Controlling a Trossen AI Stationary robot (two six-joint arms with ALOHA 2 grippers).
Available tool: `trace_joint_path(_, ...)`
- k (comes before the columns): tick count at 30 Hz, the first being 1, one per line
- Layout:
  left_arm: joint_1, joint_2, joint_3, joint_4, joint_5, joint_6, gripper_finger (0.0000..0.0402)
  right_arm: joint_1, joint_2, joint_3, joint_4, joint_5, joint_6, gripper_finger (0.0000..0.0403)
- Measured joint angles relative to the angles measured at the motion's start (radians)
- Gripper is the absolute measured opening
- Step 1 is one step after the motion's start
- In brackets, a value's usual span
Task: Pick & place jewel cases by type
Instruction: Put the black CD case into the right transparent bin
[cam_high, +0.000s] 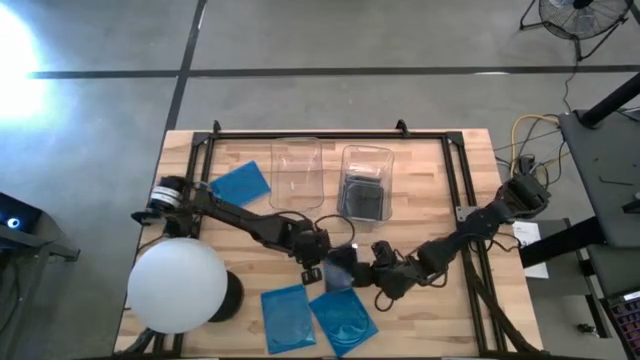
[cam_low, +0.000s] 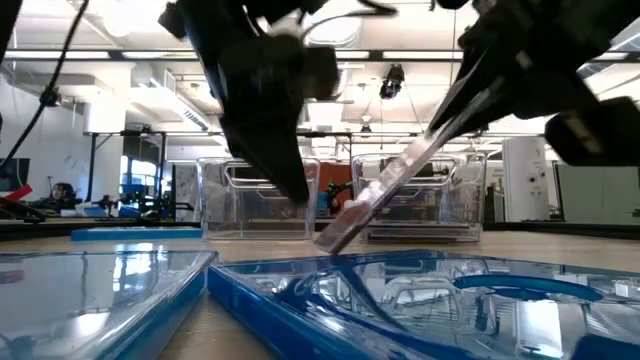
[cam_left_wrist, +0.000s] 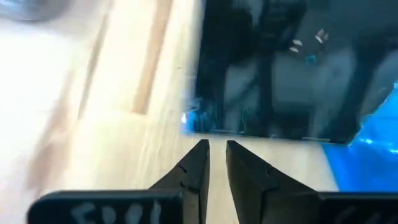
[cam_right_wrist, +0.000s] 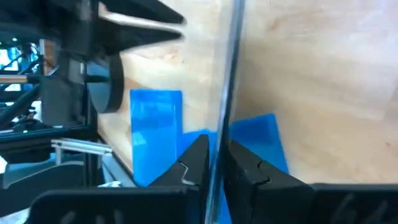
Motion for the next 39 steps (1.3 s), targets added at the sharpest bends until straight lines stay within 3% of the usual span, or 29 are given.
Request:
trace_joint_path(4, -0.018, -0.087, -0.001, -0.079, -0.062, -0.039, 0.0037, 0.047, -0.036, 0.000, -0.027, 0.070, 0.037, 0.0031)
trace_joint_path(11, -0.030, -0.247, 0.001, -0.152, -0.211, -0.120, 0.0037, 0.071, -0.198, 0.000, -0.139, 0.309, 0.020, 0.0031)
trace_joint_path(16, -0.030, -0.325, 0.002, -0.165, -0.282, -0.176, 0.0037, 0.031, -0.375, 0.001, -0.323, 0.517, -0.002, 0.0031)
trace_joint_path(19, -0.030, -0.346, 0.002, -0.166, -0.297, -0.196, 0.0037, -0.033, -0.471, 0.001, -0.472, 0.568, 0.025, 0.0031)
trace_joint_path(22, -0.031, -0.362, 0.002, -0.166, -0.305, -0.204, 0.0037, -0.127, -0.530, -0.001, -0.576, 0.562, 0.039, 0.0031)
trace_joint_path(26, -0.033, -0.366, 0.002, -0.167, -0.308, -0.211, 0.0037, -0.263, -0.541, -0.013, -0.600, 0.473, 0.042, 0.0031)
trace_joint_path(33, -0.035, -0.366, 0.002, -0.177, -0.307, -0.220, 0.0037, -0.414, -0.373, -0.019, -0.551, 0.261, -0.036, 0.0046)
trace_joint_path(39, -0.035, -0.366, 0.002, -0.244, -0.304, -0.250, 0.0037, -0.450, -0.249, -0.017, -0.474, 0.057, -0.071, 0.0093)
